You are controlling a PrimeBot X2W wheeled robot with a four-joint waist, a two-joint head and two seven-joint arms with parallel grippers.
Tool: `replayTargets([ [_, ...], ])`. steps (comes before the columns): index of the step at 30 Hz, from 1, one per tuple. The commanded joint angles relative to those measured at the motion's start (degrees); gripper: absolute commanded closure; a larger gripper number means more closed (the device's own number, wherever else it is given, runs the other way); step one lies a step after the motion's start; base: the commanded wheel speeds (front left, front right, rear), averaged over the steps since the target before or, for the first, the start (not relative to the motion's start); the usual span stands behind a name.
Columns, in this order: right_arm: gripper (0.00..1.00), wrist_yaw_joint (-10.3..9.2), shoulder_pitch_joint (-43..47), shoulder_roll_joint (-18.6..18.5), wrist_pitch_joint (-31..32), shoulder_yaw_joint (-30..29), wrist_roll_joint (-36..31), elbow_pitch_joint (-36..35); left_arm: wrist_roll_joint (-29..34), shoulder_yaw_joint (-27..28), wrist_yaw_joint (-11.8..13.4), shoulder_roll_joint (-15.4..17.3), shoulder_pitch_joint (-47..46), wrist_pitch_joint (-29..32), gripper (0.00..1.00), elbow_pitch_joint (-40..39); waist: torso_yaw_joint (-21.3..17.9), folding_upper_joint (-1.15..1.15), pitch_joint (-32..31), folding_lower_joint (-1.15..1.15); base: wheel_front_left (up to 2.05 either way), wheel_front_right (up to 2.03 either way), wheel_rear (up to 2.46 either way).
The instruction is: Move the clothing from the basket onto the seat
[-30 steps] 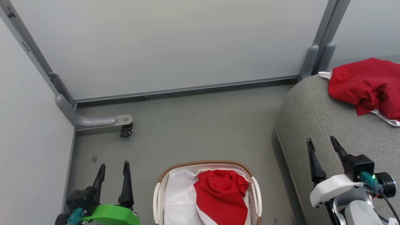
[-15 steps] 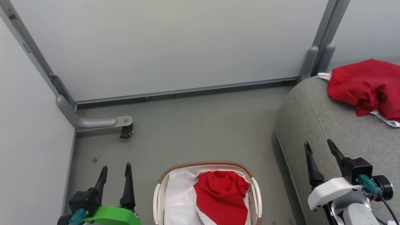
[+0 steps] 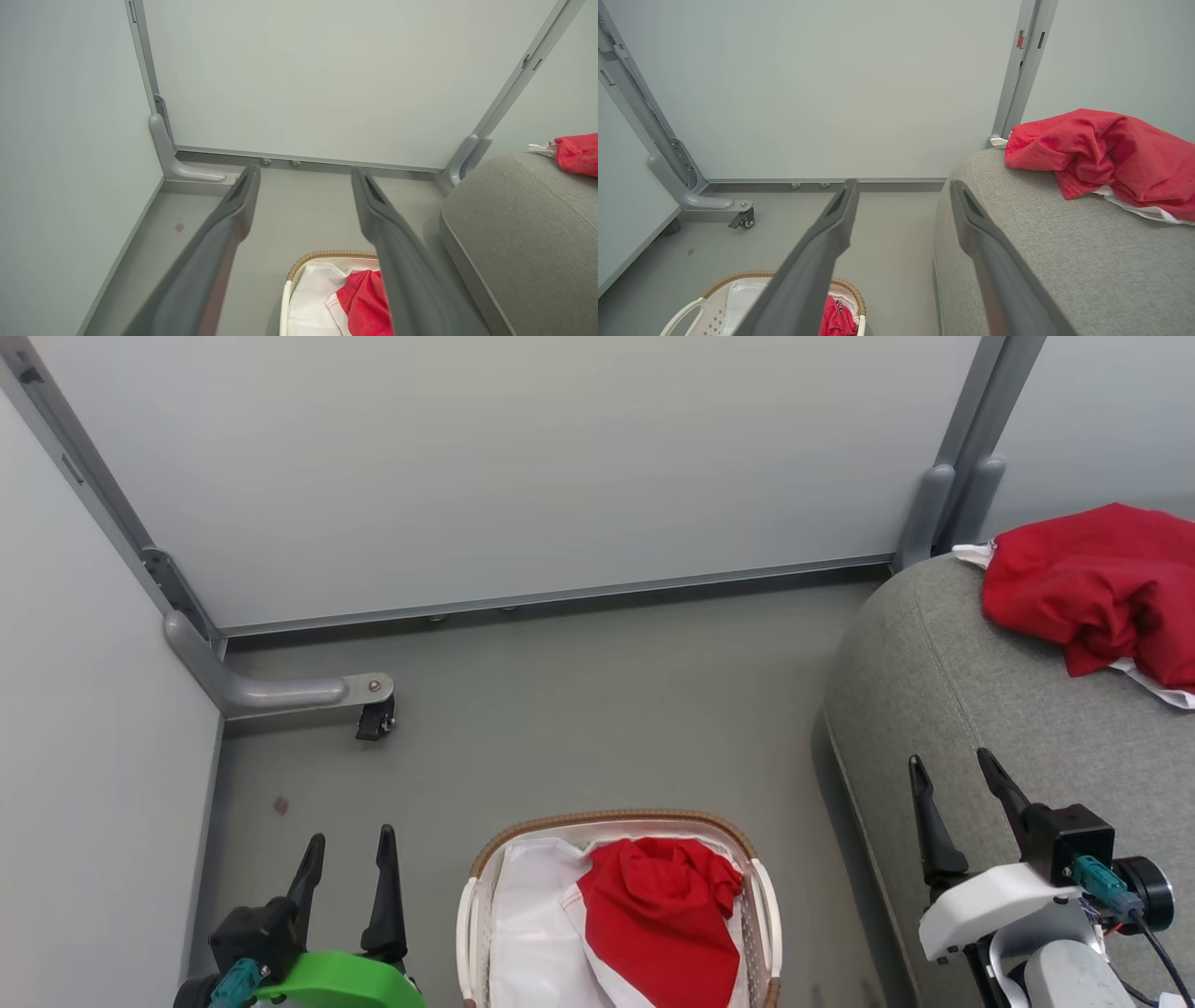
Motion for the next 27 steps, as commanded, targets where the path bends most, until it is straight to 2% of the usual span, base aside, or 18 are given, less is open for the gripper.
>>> replayTargets([
  [1,0.0,-0.07,-0.59,-0.2,-0.1,-0.18,0.16,-0.52,0.48,-0.25,-0.21,0.06,-1.12,-0.05,0.0,0.09,-0.24,0.0,1.12,0.0,0.0,0.0,0.0],
  [7,0.0,-0.07,-3.17,-0.2,-0.11,-1.41,-0.22,-1.9,2.22,-2.49,-0.85,0.05,-5.77,-0.05,0.0,1.34,-0.95,0.0,6.45,0.0,0.0,0.0,0.0],
  [12,0.0,-0.07,-6.64,-0.21,-0.1,-2.27,-0.58,-3.34,2.28,-5.42,-1.47,0.08,-12.06,-0.05,0.0,4.6,-2.26,0.0,13.44,0.0,0.0,0.0,0.0],
  [19,0.0,-0.07,-12.6,-0.18,-0.1,-2.43,0.24,-5.58,2.07,-8.32,-1.69,0.14,-21.51,-0.05,0.0,10.23,-6.28,0.0,25.07,0.0,0.0,0.0,0.0],
  [27,0.0,-0.07,-17.49,-0.16,-0.1,-2.2,3.0,-7.47,6.38,-13.66,-2.07,0.2,-30.46,-0.05,0.0,17.61,-10.94,0.0,35.38,0.0,0.0,0.0,0.0],
])
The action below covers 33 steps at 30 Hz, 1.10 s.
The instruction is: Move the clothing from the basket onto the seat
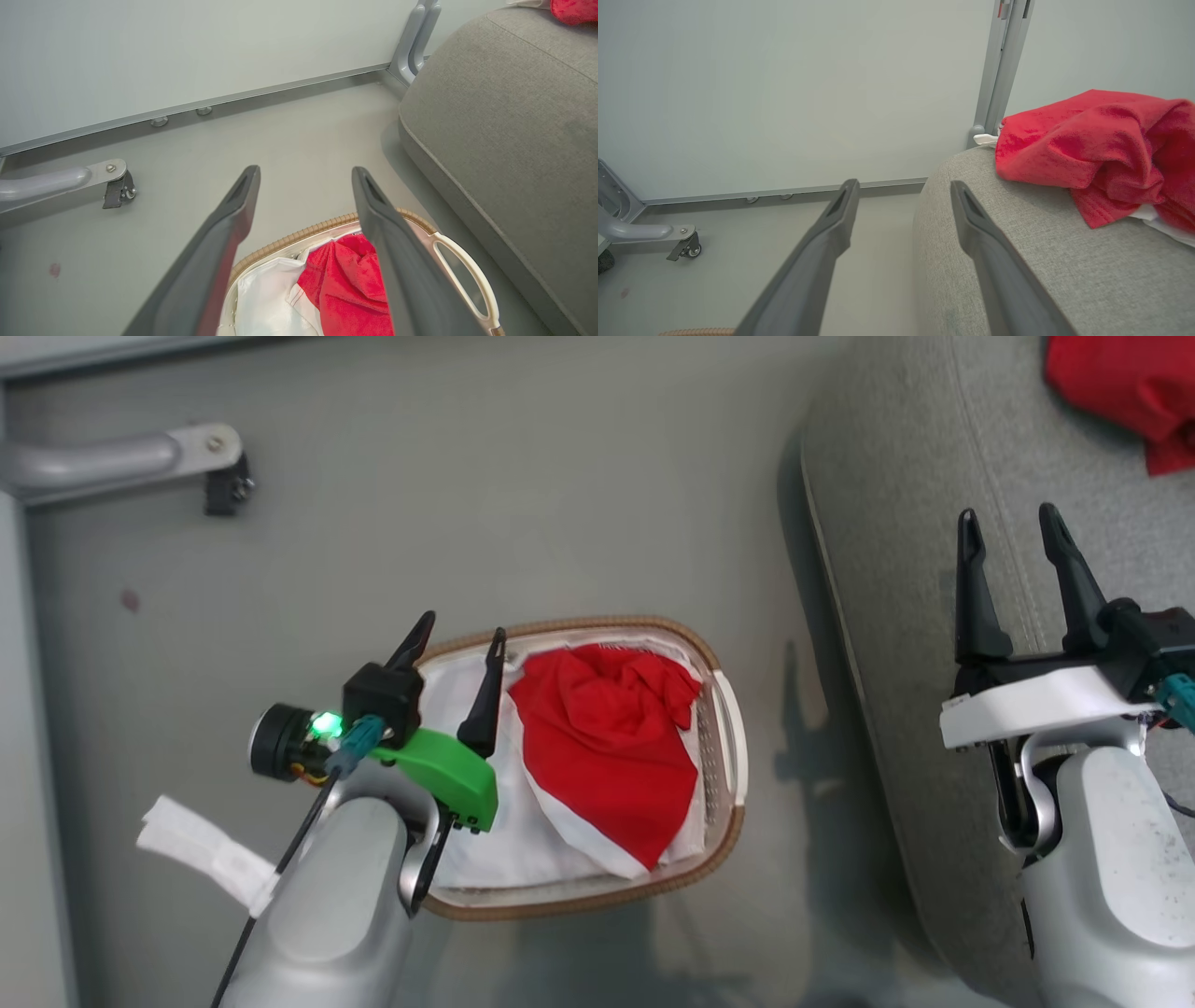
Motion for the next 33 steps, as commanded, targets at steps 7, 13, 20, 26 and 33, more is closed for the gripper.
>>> replayTargets([
  [7,0.0,-0.06,-3.54,-0.09,-0.1,1.21,2.84,-1.57,4.47,-5.47,-0.36,0.62,-7.83,-0.05,0.0,8.09,-9.05,0.0,14.68,0.0,0.0,0.0,0.0],
  [13,0.0,-0.06,-4.69,-0.08,-0.11,2.16,4.3,-2.83,4.23,-9.26,-0.38,0.54,-12.3,-0.05,0.0,15.64,-11.03,0.0,18.26,0.0,0.0,0.0,0.0],
  [20,0.0,-0.06,-5.84,-0.09,-0.11,3.35,6.03,-4.09,2.66,-11.79,-0.39,0.46,-17.32,0.16,0.0,23.27,-12.96,0.0,21.83,0.0,0.0,0.0,0.0],
  [26,0.0,-0.06,-6.49,-0.09,-0.11,4.2,6.83,-4.97,1.54,-11.1,-0.02,0.77,-20.81,0.14,0.0,28.15,-13.82,0.0,23.58,0.0,0.0,0.0,0.0],
  [33,0.0,-0.06,-6.6,-0.11,-0.1,5.4,7.38,-5.72,0.04,-10.71,-0.02,0.79,-22.4,2.04,0.18,33.19,-14.23,0.0,24.3,0.0,0.0,0.0,0.0],
])
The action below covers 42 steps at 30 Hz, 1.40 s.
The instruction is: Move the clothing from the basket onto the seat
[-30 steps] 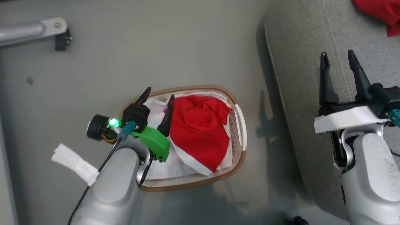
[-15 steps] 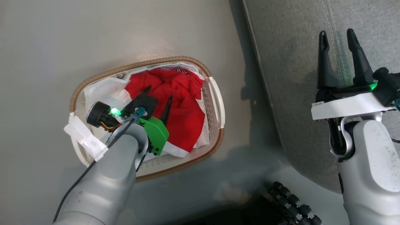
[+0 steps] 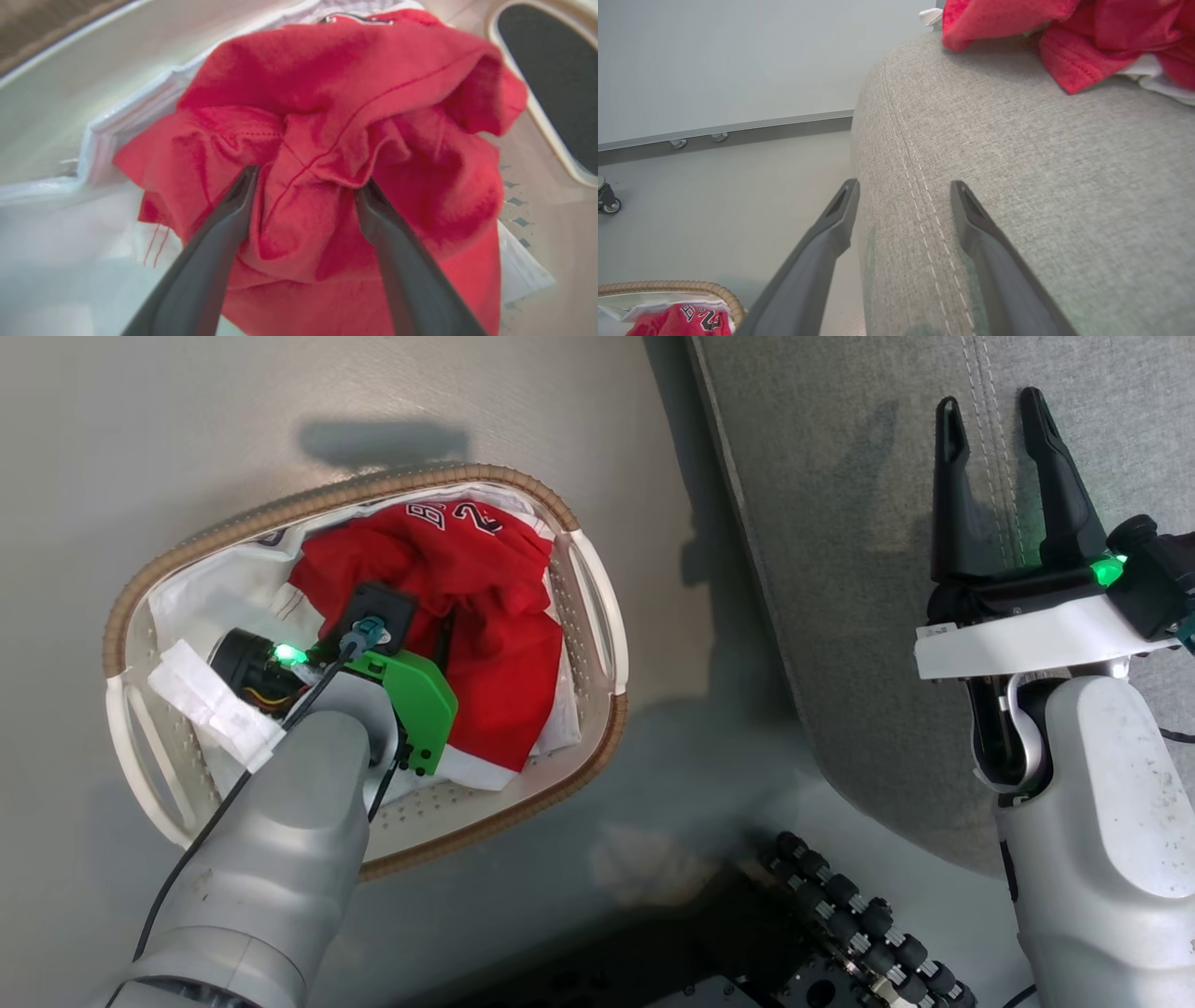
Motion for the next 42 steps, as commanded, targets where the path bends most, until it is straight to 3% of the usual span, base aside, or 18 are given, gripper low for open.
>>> replayTargets([
  [1,0.0,-0.06,-0.36,-0.1,-0.12,0.21,0.31,-0.34,-0.81,0.27,0.09,0.41,-0.78,0.31,0.57,0.57,-0.22,0.0,0.14,-0.01,0.0,0.0,0.0],
  [3,0.0,-0.06,-0.22,-0.1,-0.12,0.45,0.13,-0.46,-1.13,0.09,0.05,0.32,-0.25,0.43,1.0,1.15,-0.21,0.0,-0.08,-0.01,0.0,0.0,0.0],
  [18,0.0,-0.07,2.47,-0.13,-0.12,0.5,-3.21,2.09,-4.97,-1.05,-0.23,-0.08,6.89,-2.08,1.0,-1.94,2.73,0.0,-9.14,-0.01,0.0,0.0,0.0],
  [26,0.0,-0.06,5.7,-0.13,-0.12,-1.29,-6.72,4.04,-5.42,-0.36,-0.26,0.69,14.09,-2.08,1.0,-13.72,6.35,0.0,-19.4,-0.01,0.0,0.0,0.0],
  [42,0.0,-0.06,15.03,-0.15,-0.12,-1.6,-10.99,7.69,-0.59,1.75,-0.26,7.04,26.77,-2.11,1.0,-38.3,10.98,0.0,-40.48,-0.01,0.0,0.0,0.0],
])
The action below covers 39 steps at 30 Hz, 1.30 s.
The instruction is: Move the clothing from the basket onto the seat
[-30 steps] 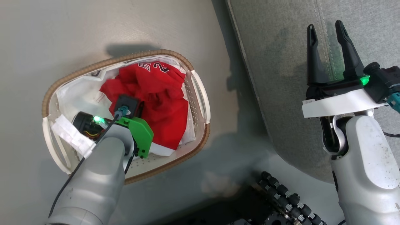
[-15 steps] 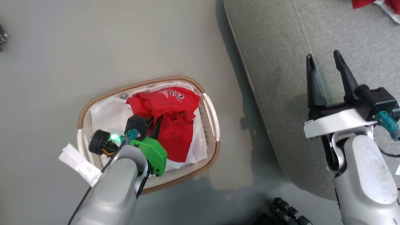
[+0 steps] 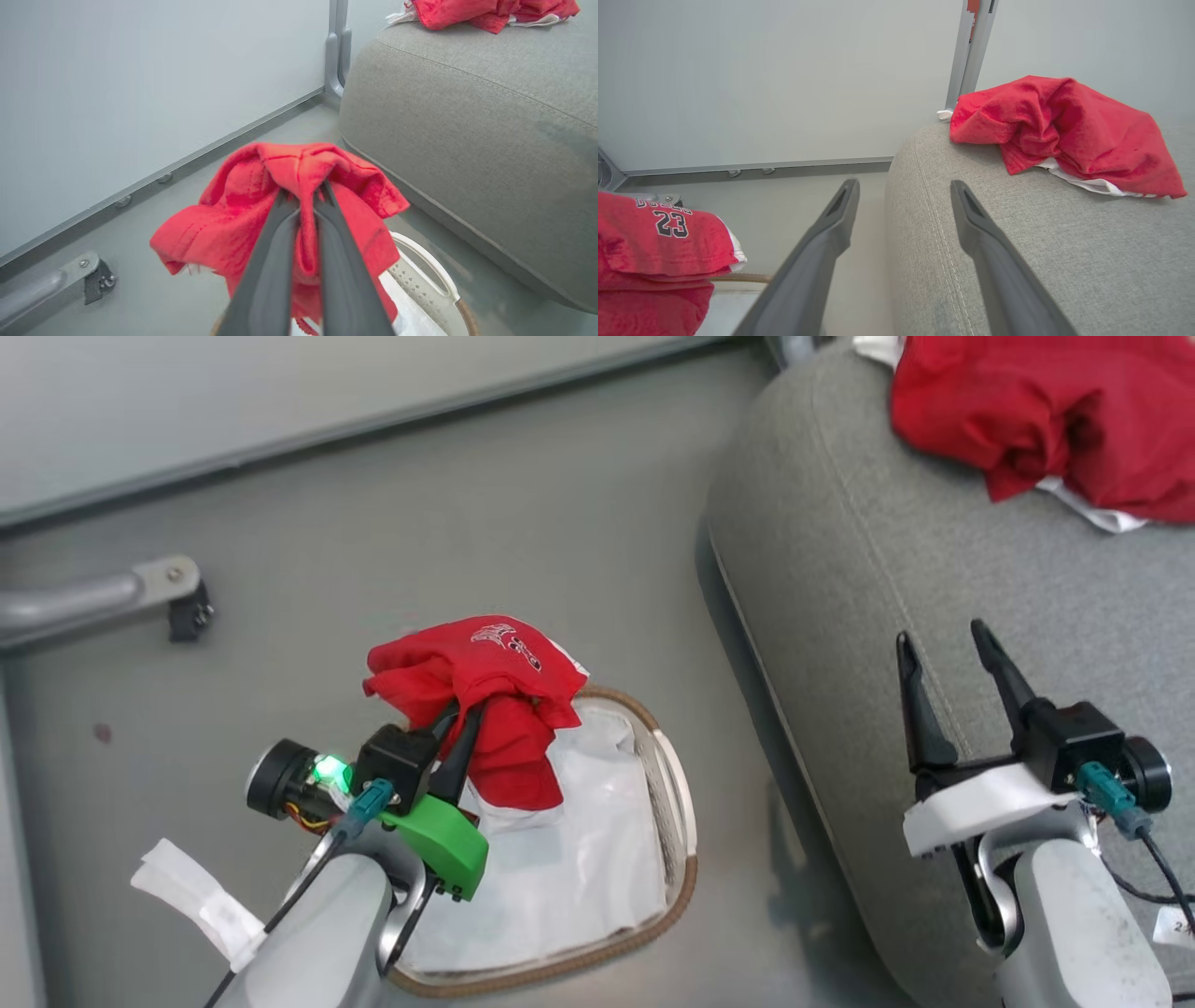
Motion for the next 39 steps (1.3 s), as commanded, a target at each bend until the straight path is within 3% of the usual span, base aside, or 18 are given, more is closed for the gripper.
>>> replayTargets([
  [1,0.0,-0.07,1.62,-0.23,-0.12,0.08,-0.57,0.39,0.67,-0.25,-0.13,0.89,0.83,-0.2,1.0,-1.35,3.38,0.0,-9.15,0.0,0.0,0.0,0.0],
  [12,0.0,-0.06,4.37,-0.21,-0.12,4.44,-1.04,1.18,-0.19,-5.02,-0.13,5.62,-7.32,-0.19,1.0,-7.74,4.51,0.0,-16.87,0.0,0.0,0.0,0.0],
  [26,0.0,-0.06,0.41,-0.19,-0.12,14.94,-0.81,1.3,-4.56,-14.27,-0.06,6.42,-20.26,3.71,1.0,-11.52,5.88,0.0,-19.98,0.0,0.0,0.0,0.0],
  [39,0.0,-0.06,-6.98,-0.21,-0.11,23.58,-1.83,6.29,-7.62,-20.68,-0.04,4.96,-24.84,5.22,1.0,-13.66,8.14,0.0,-20.38,0.0,0.0,0.0,0.0],
])
